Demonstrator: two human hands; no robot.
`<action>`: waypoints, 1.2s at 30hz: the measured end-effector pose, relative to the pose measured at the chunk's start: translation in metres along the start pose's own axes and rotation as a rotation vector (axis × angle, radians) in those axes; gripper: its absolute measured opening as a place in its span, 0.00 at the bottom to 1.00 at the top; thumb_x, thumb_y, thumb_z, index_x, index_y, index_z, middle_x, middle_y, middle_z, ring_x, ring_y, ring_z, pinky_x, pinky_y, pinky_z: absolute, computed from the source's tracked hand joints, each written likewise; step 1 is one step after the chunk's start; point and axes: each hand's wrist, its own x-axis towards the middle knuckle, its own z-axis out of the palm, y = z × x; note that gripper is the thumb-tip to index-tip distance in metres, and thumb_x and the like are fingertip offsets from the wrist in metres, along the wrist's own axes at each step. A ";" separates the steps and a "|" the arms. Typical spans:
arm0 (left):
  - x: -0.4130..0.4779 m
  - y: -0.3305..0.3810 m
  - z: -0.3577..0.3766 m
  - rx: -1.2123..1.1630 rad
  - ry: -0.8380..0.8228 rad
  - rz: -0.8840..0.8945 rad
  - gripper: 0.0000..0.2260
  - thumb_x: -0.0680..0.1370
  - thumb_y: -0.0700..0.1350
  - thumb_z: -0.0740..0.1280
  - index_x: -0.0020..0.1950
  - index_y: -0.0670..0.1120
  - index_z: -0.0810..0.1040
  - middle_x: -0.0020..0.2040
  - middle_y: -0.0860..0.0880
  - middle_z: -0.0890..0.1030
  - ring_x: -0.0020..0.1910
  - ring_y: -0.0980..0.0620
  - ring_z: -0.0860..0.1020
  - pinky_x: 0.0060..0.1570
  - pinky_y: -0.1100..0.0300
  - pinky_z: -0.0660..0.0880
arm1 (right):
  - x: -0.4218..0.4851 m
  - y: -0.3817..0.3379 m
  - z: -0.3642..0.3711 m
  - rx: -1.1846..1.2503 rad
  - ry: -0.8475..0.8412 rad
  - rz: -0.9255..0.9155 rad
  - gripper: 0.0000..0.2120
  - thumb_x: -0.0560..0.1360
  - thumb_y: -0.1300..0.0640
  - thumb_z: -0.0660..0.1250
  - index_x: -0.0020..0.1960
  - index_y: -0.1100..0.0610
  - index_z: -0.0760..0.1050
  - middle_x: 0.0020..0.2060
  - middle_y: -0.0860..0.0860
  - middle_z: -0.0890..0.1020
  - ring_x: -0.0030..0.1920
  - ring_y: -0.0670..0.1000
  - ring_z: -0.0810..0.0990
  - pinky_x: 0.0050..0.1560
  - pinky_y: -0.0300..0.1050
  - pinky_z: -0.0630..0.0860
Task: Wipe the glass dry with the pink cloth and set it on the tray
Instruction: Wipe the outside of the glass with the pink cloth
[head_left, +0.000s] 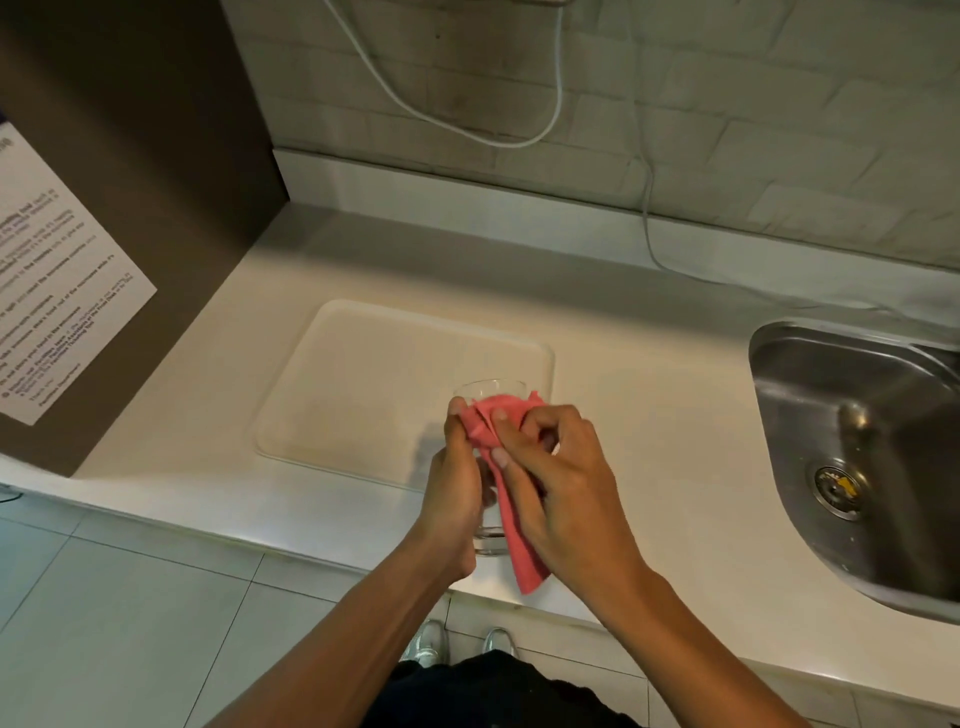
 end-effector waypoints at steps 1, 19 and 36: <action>0.000 -0.001 -0.001 0.002 -0.003 -0.007 0.37 0.81 0.75 0.50 0.58 0.51 0.89 0.60 0.33 0.87 0.68 0.30 0.80 0.73 0.31 0.73 | -0.007 0.003 -0.001 0.009 -0.007 -0.007 0.17 0.80 0.56 0.68 0.69 0.52 0.78 0.54 0.48 0.72 0.53 0.47 0.72 0.54 0.31 0.70; -0.008 -0.009 -0.003 -0.039 -0.015 -0.140 0.41 0.78 0.77 0.52 0.63 0.44 0.83 0.61 0.27 0.84 0.60 0.32 0.85 0.69 0.27 0.74 | 0.018 0.003 0.000 0.266 0.092 0.352 0.15 0.82 0.52 0.65 0.68 0.47 0.77 0.52 0.47 0.74 0.52 0.34 0.76 0.48 0.23 0.71; 0.004 0.004 -0.016 -0.196 -0.086 -0.148 0.43 0.80 0.76 0.51 0.68 0.41 0.84 0.63 0.32 0.86 0.63 0.35 0.85 0.67 0.38 0.80 | -0.017 0.000 -0.006 0.173 -0.022 0.083 0.16 0.81 0.52 0.65 0.67 0.52 0.79 0.53 0.46 0.73 0.54 0.44 0.75 0.54 0.33 0.74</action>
